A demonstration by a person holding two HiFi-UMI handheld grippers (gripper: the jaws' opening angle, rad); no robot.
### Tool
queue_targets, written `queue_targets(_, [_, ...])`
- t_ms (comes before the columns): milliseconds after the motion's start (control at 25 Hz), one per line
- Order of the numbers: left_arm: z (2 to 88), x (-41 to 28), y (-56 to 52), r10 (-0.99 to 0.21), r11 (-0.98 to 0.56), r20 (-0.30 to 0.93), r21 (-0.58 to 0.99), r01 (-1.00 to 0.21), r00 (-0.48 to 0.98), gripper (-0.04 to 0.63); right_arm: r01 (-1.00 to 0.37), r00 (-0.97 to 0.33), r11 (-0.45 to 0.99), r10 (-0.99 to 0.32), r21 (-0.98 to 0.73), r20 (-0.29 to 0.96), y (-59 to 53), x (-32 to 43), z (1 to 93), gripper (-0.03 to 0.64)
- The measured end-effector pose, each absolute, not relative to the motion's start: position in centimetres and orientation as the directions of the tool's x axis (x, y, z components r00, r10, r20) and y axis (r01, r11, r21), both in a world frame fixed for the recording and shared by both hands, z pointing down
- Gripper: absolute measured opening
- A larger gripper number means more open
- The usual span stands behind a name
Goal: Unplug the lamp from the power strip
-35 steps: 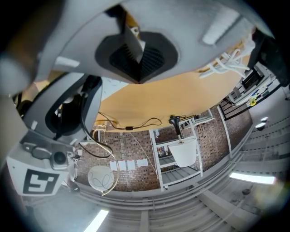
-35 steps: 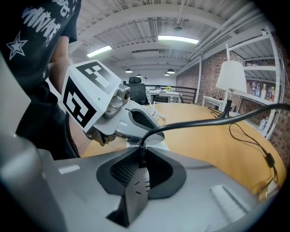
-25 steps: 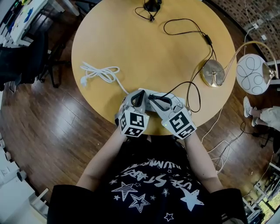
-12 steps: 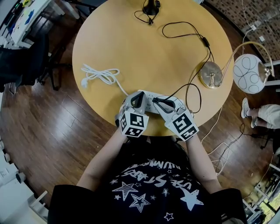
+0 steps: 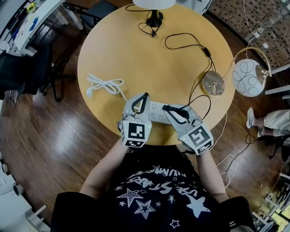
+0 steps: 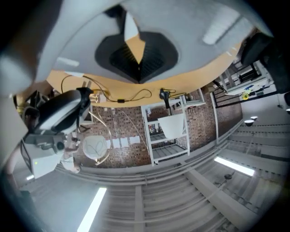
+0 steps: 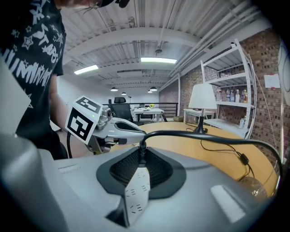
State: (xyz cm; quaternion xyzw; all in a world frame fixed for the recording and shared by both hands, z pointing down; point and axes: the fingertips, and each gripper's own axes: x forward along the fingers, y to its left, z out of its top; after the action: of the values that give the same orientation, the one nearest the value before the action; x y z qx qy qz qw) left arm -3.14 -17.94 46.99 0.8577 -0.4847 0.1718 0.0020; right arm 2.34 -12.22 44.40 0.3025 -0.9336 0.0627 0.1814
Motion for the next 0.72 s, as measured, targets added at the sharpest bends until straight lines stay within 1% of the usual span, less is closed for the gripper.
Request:
queue_targets(160, [42.9,-2.9,-16.4,-0.831,-0.542,0.233,-0.14,-0.828,0.505,0.003,-0.597,-0.76,0.802,-0.565,-0.003,0.32,-11.4,2.6,40.7,0.054])
queue_targets(400, [36.7,-3.5,-14.8,-0.831,-0.555,0.108,-0.133,-0.821,0.545,0.003,-0.617,-0.774,0.786,-0.604,-0.016,0.191,-11.6,2.8,35.3,0.055])
queue_targets(480, [35.3,-3.5,-14.4,-0.827,-0.563,0.092,-0.129,-0.816,0.555,0.003,-0.617,-0.78,0.787,-0.609,-0.016,0.146,-11.4,2.8,33.7,0.055])
queue_targets(560, [34.5,-3.3,-14.2,-0.823,-0.569,0.076,-0.119,-0.814,0.564,0.003,-0.61,-0.786,0.792,-0.608,0.019,0.11,-11.2,2.8,32.8,0.055])
queue_targets(640, [34.2,-3.1,-13.8,-0.82,-0.573,0.068,-0.116,-0.812,0.569,0.003,-0.608,-0.786,0.793,-0.608,0.045,0.112,-11.3,2.7,33.1,0.055])
queue_targets(720, [34.5,-2.8,-13.6,-0.818,-0.575,0.077,-0.113,-0.81,0.57,0.003,-0.612,-0.783,0.79,-0.611,0.03,0.12,-11.4,2.8,33.9,0.055])
